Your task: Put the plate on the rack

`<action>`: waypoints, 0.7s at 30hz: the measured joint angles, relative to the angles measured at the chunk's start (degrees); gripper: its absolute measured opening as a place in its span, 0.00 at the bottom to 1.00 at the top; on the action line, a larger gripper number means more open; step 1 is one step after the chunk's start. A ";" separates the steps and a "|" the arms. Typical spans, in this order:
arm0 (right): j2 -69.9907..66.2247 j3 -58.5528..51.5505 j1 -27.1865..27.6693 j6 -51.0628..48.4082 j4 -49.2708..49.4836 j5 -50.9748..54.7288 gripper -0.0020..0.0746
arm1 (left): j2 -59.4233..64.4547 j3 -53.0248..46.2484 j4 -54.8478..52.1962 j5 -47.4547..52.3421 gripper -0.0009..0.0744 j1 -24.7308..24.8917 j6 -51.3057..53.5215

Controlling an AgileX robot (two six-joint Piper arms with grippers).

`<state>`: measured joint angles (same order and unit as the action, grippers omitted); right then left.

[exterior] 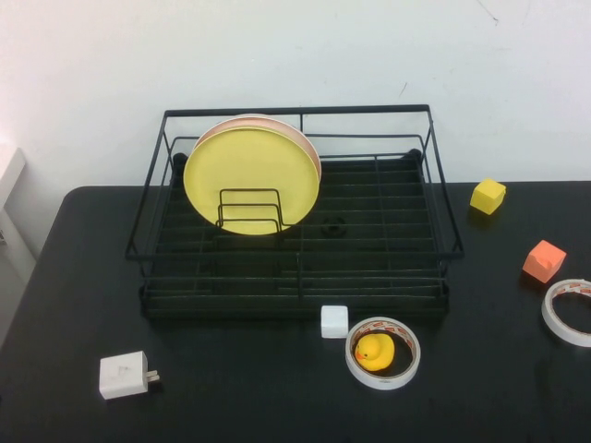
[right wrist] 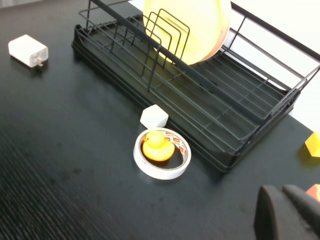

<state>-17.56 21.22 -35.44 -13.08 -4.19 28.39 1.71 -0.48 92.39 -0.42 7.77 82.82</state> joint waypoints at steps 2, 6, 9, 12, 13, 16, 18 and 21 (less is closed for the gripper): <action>0.00 0.00 0.00 0.00 0.00 0.00 0.02 | -1.61 0.00 -17.35 0.42 0.01 0.00 -16.92; 0.00 0.00 0.00 0.00 0.08 0.00 0.02 | -2.25 0.00 -61.01 6.14 0.01 0.00 -65.31; 0.00 0.00 0.00 0.00 0.08 0.00 0.02 | -2.28 -0.29 -82.73 15.16 0.01 0.00 -92.44; 0.00 0.00 0.00 0.00 0.22 -0.09 0.02 | -2.28 -0.45 -88.71 18.93 0.01 0.00 -101.34; 0.00 0.00 0.00 0.00 0.22 -0.09 0.02 | -2.40 -0.45 -89.56 18.93 0.01 0.00 -101.48; 0.00 0.00 0.00 0.00 0.24 -0.09 0.02 | -2.44 -0.45 -89.78 18.70 0.01 -0.08 -98.83; 0.00 0.00 0.00 0.00 0.34 -0.09 0.02 | -2.44 -0.45 -89.01 18.70 0.01 -0.08 -96.18; 0.00 0.00 0.00 0.00 0.34 -0.09 0.02 | -2.44 -0.45 -87.17 18.70 0.01 -0.08 -94.15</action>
<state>-17.56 21.22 -35.44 -13.08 -3.84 28.30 -0.73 -0.92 5.22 18.27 7.69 -11.33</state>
